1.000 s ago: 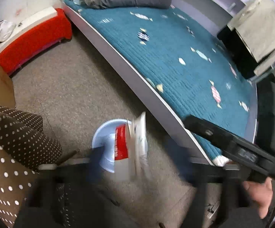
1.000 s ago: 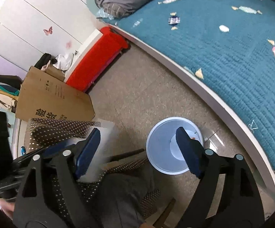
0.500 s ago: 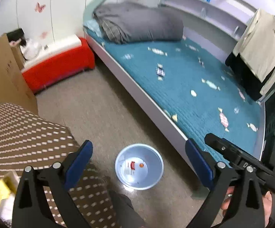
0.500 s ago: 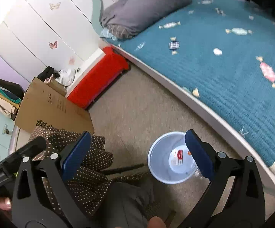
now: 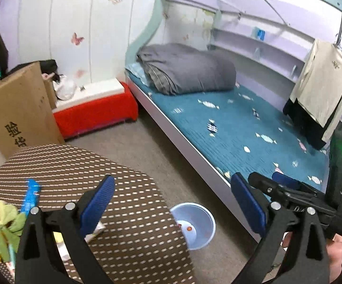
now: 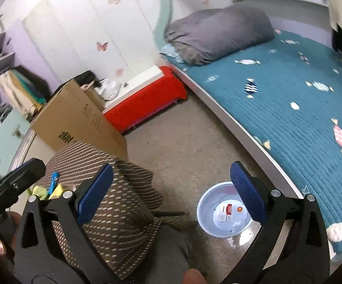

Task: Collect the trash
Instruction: 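Return both tools to the table above the remaining trash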

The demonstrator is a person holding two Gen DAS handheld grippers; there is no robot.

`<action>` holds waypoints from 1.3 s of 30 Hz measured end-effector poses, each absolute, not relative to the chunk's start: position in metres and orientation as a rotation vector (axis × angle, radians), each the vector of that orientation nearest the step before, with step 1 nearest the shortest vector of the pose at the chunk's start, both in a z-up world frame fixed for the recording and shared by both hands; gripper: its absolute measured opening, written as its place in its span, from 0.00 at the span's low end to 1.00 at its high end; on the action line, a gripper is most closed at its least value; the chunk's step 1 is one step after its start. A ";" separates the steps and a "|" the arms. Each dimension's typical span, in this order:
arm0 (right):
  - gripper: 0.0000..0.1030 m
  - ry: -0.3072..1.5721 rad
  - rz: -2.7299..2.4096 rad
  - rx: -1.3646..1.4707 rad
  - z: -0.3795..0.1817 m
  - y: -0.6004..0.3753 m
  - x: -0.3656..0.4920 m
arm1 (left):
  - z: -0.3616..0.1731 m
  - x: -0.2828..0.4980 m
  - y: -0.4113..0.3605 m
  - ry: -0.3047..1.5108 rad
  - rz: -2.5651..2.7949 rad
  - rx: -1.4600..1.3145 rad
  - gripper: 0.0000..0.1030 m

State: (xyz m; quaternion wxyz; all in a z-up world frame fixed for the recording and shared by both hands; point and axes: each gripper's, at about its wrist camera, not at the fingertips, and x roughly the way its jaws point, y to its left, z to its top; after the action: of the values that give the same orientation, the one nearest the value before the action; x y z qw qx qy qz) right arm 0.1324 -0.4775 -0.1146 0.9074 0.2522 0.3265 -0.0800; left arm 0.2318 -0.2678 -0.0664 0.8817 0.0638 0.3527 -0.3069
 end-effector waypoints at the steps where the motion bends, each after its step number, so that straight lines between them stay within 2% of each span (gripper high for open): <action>1: 0.94 0.672 -0.149 0.506 -0.110 -0.469 0.134 | -0.063 0.229 -0.259 0.721 -0.629 0.133 0.93; 19: 0.94 0.646 0.031 0.309 -0.058 -0.334 0.143 | -0.042 0.197 -0.104 0.624 -0.389 0.037 0.93; 29: 0.94 0.701 0.166 0.197 -0.070 -0.254 0.146 | -0.067 0.181 -0.014 0.662 -0.237 -0.035 0.93; 39: 0.94 0.812 0.317 0.095 -0.110 -0.183 0.155 | -0.102 0.164 0.052 0.719 -0.095 -0.059 0.93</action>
State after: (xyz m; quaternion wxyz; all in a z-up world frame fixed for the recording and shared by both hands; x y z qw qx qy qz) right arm 0.1547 -0.1830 -0.1102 0.9054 0.0460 0.3932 0.1534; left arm 0.1641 0.0519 -0.1016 0.9346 -0.0287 0.3516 -0.0465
